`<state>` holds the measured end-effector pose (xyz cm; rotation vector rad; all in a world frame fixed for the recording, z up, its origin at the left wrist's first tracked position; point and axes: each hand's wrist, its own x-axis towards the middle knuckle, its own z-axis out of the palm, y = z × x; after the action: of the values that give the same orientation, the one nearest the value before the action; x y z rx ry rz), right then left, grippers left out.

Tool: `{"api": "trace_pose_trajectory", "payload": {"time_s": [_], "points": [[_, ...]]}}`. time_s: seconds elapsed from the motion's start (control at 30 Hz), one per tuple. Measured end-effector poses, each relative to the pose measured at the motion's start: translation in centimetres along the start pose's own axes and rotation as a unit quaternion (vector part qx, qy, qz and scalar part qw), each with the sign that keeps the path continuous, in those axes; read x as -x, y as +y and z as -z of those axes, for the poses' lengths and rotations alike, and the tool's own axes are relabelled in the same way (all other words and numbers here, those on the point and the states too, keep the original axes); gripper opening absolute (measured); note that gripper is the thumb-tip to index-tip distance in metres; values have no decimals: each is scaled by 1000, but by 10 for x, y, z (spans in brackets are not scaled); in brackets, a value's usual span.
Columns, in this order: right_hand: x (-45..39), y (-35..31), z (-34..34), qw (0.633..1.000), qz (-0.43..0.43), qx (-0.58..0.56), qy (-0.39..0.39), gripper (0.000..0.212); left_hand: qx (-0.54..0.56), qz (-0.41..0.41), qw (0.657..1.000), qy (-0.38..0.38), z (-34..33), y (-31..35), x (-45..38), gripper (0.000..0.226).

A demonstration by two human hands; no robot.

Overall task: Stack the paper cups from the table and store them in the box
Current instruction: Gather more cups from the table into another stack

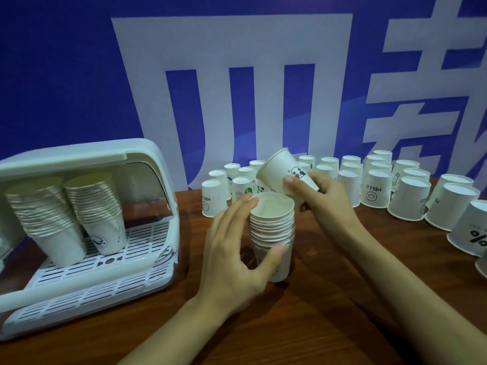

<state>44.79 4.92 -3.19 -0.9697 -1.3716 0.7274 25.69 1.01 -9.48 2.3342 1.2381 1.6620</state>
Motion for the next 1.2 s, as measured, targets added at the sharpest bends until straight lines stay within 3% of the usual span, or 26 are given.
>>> {"api": "trace_pose_trajectory", "payload": {"time_s": [0.1, 0.2, 0.33, 0.5, 0.83, 1.03, 1.2], "points": [[-3, -4, 2, 992, -14, -119, 35, 70, 92, 58, 994, -5, -2, 1, 5, 73], [0, -10, -1, 986, 19, -165, 6, 73, 148, 97, 984, -12, -2, 8, 7, 81], [12, -17, -12, 991, 56, -106, -63, 59, 198, 156, 967, -48, -5, 13, 8, 99], [20, -11, -22, 994, 57, 20, -88, 52, 176, 179, 967, -38, -8, 10, 8, 81], [22, -8, -21, 994, 39, 21, -98, 46, 163, 179, 970, -15, -8, 9, 9, 75], [20, -7, -21, 996, 50, -21, -72, 54, 181, 182, 966, -21, -9, 9, 9, 79], [20, -4, -20, 991, 47, -17, -124, 59, 184, 187, 965, -19, -11, 5, 9, 79]]}}
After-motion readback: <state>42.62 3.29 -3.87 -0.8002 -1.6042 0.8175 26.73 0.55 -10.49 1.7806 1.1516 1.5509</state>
